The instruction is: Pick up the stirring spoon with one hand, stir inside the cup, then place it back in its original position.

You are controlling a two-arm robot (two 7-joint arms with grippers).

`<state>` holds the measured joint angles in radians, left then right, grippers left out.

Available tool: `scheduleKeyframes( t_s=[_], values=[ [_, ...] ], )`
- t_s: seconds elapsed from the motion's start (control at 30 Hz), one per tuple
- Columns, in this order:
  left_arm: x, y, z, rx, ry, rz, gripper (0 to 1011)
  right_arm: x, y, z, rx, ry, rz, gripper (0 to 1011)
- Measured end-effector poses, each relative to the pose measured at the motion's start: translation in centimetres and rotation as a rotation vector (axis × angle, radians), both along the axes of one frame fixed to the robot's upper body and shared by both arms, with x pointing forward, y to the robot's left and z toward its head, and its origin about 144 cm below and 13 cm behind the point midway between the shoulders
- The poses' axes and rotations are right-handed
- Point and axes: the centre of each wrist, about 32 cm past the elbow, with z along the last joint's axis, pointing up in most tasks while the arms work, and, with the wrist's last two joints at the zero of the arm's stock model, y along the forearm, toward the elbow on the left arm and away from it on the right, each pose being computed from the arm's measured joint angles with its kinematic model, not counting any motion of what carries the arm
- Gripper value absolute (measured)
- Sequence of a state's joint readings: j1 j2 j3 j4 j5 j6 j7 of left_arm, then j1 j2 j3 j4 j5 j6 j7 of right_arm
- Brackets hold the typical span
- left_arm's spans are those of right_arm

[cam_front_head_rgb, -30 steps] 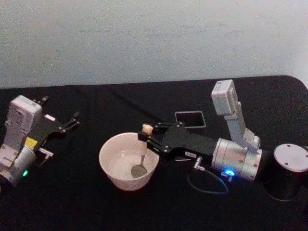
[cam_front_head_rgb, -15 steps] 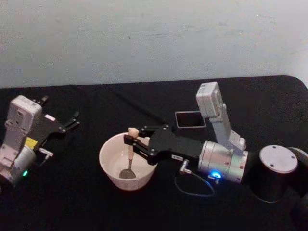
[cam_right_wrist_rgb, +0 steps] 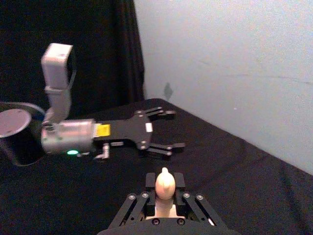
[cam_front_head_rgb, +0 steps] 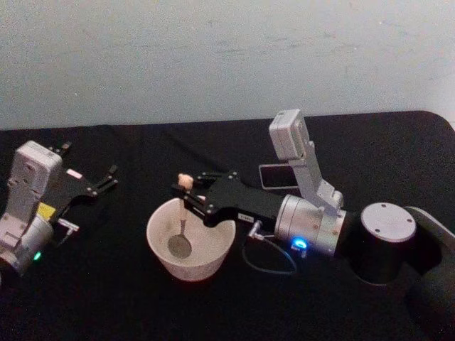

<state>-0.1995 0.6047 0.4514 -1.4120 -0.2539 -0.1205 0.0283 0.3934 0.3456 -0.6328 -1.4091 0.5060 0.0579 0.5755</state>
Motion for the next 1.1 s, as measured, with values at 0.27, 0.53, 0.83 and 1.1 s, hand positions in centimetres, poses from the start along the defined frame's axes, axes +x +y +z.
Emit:
scheduleKeyframes(
  t_s=[0.27, 0.53, 0.83, 1.1],
  values=[
    [0.0, 0.0, 0.0, 0.000, 0.000, 0.000, 1001, 1.3, 0.0, 0.3, 0.008, -0.005, -0.054, 214],
    [0.0, 0.0, 0.0, 0.000, 0.000, 0.000, 1001, 2.0, -0.7, 0.4, 0.004, -0.021, -0.088, 214],
    [0.0, 0.0, 0.0, 0.000, 0.000, 0.000, 1002, 2.0, -2.0, 0.2, -0.019, -0.029, -0.101, 214],
    [0.0, 0.0, 0.0, 0.000, 0.000, 0.000, 1001, 1.4, -3.5, 0.3, -0.018, -0.031, -0.095, 214]
  ],
)
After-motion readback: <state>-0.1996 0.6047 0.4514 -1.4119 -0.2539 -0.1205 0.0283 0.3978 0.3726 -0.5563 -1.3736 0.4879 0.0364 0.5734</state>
